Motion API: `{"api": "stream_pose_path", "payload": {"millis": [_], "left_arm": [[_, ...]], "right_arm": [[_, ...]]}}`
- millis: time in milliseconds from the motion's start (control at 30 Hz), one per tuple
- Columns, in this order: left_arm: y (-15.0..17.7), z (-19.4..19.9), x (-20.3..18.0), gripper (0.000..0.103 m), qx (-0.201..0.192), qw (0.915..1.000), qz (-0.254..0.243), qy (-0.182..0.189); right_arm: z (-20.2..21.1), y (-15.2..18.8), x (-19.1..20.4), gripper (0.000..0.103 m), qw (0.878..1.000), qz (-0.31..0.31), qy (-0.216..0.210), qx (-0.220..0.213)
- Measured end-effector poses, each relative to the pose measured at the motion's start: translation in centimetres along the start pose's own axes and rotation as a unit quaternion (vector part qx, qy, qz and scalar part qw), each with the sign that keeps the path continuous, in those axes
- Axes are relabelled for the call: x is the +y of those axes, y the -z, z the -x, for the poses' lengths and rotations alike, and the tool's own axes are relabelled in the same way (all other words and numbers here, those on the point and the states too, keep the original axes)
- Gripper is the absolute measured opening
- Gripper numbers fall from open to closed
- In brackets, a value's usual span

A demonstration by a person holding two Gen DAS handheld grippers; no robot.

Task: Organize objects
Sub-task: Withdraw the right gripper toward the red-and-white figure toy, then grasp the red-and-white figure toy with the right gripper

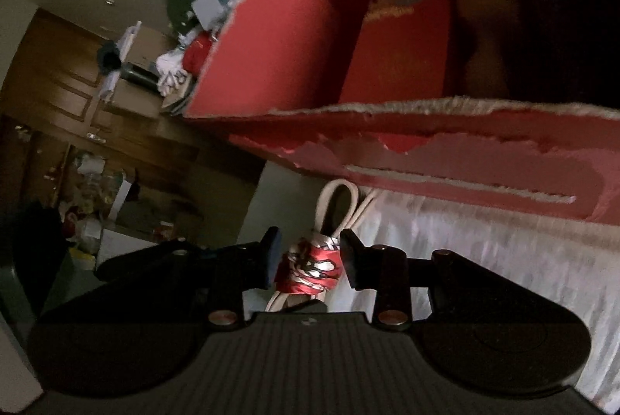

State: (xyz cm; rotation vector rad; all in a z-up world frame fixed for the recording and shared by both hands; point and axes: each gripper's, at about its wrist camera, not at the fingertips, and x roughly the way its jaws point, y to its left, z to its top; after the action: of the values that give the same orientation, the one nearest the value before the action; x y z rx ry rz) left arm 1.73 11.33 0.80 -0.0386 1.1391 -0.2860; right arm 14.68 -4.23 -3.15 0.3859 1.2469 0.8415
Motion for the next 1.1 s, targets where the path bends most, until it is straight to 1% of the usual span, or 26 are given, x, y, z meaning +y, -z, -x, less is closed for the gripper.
{"api": "stream_pose_path", "payload": {"millis": [33, 100, 167, 200, 333, 400, 533, 600, 633, 667, 733, 900, 1000, 1100], "left_arm": [[0.0, -0.3, 0.1, 0.069, 0.004, 1.0000, 0.002, 0.000], [0.0, -0.9, 0.2, 0.064, 0.014, 0.9999, 0.006, 0.003], [0.0, -1.5, 0.2, 0.061, 0.021, 0.9998, 0.007, 0.002], [0.0, -1.7, 0.1, 0.058, 0.022, 0.9997, 0.006, 0.001], [0.1, -2.3, 0.3, 0.053, 0.031, 0.9995, 0.006, 0.001], [0.1, -2.6, 0.4, 0.050, 0.036, 0.9993, 0.006, -0.001], [0.2, -2.8, 0.2, 0.049, 0.040, 0.9992, 0.003, -0.004], [0.2, -2.8, 0.1, 0.048, 0.042, 0.9991, 0.002, -0.004], [0.2, -2.8, 0.1, 0.046, 0.042, 0.9991, 0.002, -0.004], [0.2, -2.7, 0.1, 0.045, 0.043, 0.9991, 0.001, -0.005], [0.3, -2.3, 0.0, 0.040, 0.042, 0.9991, -0.002, -0.005], [0.8, -1.7, -0.8, 0.038, 0.048, 0.9988, -0.014, 0.003], [1.1, -1.1, -1.7, 0.038, 0.043, 0.9986, -0.029, 0.006], [1.2, -0.1, -2.6, 0.038, 0.038, 0.9981, -0.045, 0.017]], "right_arm": [[-0.4, 0.0, -0.1, 0.041, 1.000, -0.004, 0.006, 0.005], [-1.1, 0.0, -0.2, 0.041, 1.000, -0.008, 0.015, 0.016], [-1.5, 0.0, -0.2, 0.041, 1.000, -0.012, 0.015, 0.025], [-1.7, 0.0, -0.2, 0.041, 0.999, -0.012, 0.013, 0.029], [-2.5, 0.0, -0.5, 0.042, 0.998, -0.014, 0.031, 0.045], [-2.7, 0.0, -0.8, 0.043, 0.998, -0.021, 0.028, 0.050], [-2.5, 0.2, -0.7, 0.044, 0.998, -0.012, 0.033, 0.049], [-2.4, 0.3, -0.7, 0.043, 0.998, -0.008, 0.037, 0.049], [-2.4, 0.3, -0.7, 0.035, 0.998, -0.007, 0.035, 0.049], [-2.3, 0.3, -0.8, 0.033, 0.998, -0.007, 0.028, 0.051], [-2.1, 0.3, -1.0, 0.031, 0.998, -0.007, 0.028, 0.053], [-1.4, 0.5, -1.3, 0.030, 0.998, -0.009, 0.021, 0.062], [-0.6, 0.8, -1.2, 0.030, 0.998, 0.002, 0.016, 0.063], [0.3, 0.9, -1.1, 0.030, 0.998, 0.009, 0.008, 0.060]]}}
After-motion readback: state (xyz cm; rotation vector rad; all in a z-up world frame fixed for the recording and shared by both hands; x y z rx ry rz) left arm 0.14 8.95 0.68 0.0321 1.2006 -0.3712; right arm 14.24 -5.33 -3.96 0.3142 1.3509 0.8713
